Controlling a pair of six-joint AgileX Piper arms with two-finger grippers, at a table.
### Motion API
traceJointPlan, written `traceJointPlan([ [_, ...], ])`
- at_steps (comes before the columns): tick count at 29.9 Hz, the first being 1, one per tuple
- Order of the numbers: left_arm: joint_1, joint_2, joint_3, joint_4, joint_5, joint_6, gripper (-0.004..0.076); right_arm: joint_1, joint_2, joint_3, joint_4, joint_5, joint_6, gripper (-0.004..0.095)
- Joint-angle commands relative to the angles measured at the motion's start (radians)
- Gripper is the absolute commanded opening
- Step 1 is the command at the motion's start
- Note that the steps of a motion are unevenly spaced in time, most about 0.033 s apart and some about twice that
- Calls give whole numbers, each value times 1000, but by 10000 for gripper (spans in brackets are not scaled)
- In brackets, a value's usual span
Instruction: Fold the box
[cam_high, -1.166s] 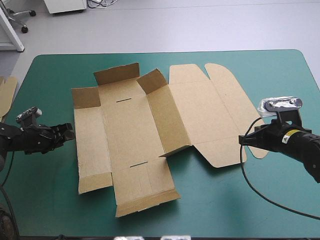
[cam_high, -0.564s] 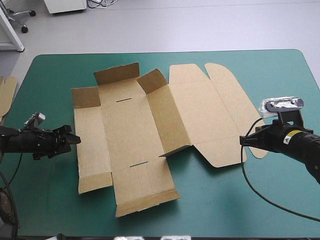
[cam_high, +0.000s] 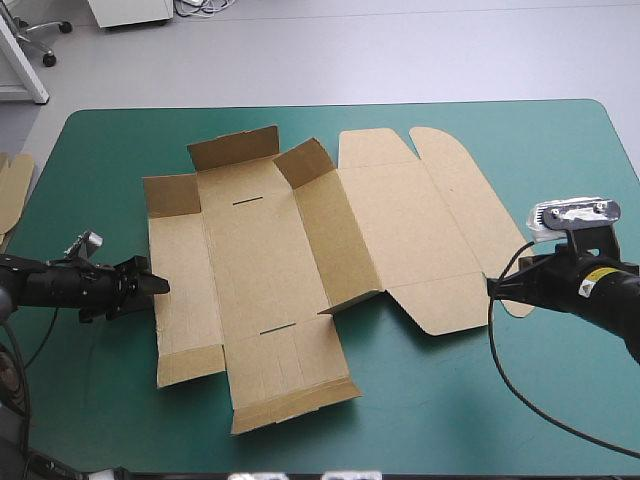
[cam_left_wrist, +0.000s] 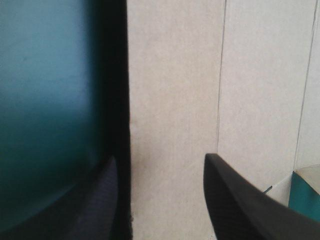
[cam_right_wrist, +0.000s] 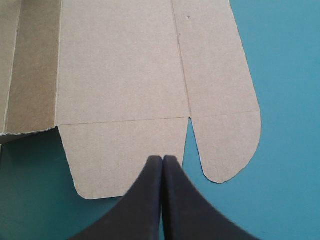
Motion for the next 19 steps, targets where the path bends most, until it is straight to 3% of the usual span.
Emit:
traceJointPlan([
  [1, -1, -16, -25, -74, 51, 34, 380, -3, -17, -36, -17, -44, -1, -34],
  [11, -1, 29, -20, -104, 60, 64, 380, -3, -21, -56, -27, -34, -1, -34],
  [19, -1, 30, -18, -278, 144, 160, 380, -3, -21, -56, -30, -39, -1, -34],
])
